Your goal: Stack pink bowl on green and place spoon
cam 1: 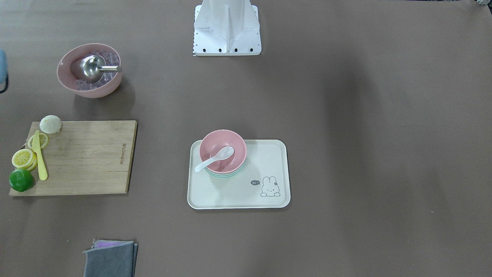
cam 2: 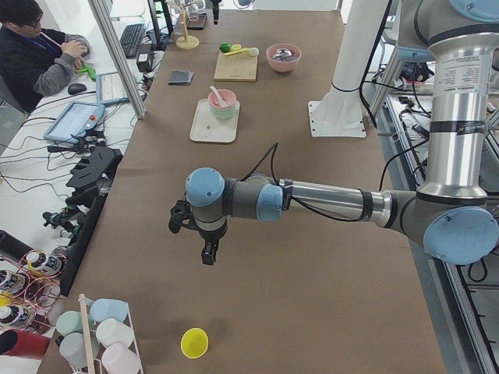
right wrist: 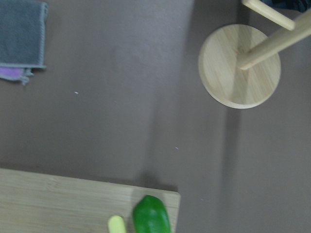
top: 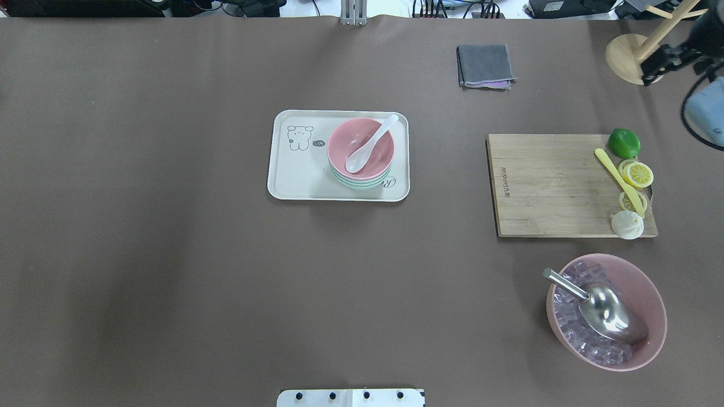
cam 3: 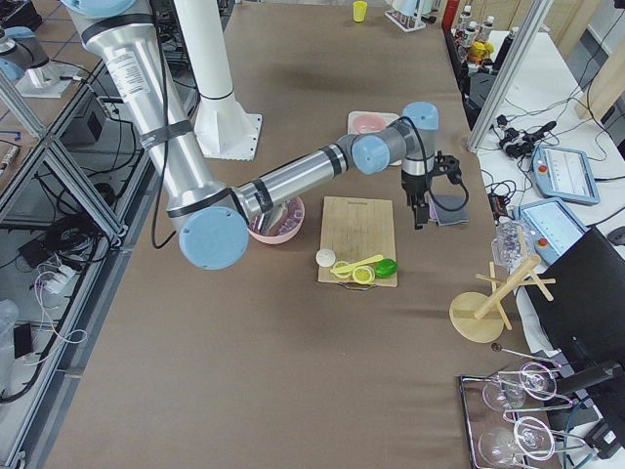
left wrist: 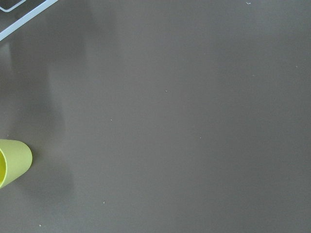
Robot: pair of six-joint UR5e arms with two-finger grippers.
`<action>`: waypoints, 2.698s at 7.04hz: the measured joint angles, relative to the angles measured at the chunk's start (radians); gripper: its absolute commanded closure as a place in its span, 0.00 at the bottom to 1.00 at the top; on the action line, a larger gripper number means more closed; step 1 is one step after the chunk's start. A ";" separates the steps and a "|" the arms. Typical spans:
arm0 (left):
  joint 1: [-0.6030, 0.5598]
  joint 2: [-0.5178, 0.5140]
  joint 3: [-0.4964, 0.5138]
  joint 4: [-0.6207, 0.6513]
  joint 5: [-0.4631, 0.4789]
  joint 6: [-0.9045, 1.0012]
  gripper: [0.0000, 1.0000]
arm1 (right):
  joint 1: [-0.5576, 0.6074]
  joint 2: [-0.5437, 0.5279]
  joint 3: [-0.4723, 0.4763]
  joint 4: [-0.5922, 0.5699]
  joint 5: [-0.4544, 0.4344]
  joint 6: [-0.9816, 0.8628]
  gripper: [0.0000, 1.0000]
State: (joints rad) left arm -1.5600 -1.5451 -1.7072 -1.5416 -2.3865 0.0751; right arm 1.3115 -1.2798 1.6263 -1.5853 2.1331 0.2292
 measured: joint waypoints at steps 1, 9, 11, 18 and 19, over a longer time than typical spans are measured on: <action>0.000 0.000 -0.002 0.000 -0.001 0.000 0.02 | 0.074 -0.088 0.002 0.001 0.034 -0.123 0.00; 0.003 -0.001 0.027 0.002 -0.019 -0.008 0.02 | 0.199 -0.465 0.019 0.205 0.156 -0.259 0.00; 0.003 0.003 0.039 0.003 -0.008 -0.004 0.02 | 0.198 -0.407 0.029 0.064 0.198 -0.261 0.00; 0.004 0.039 0.035 -0.003 -0.003 0.001 0.02 | 0.196 -0.390 0.058 -0.007 0.206 -0.262 0.00; 0.003 0.041 0.035 -0.003 -0.002 0.000 0.02 | 0.196 -0.390 0.058 -0.007 0.205 -0.262 0.00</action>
State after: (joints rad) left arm -1.5567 -1.5038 -1.6725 -1.5448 -2.3888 0.0755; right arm 1.5080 -1.6702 1.6842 -1.5923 2.3380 -0.0332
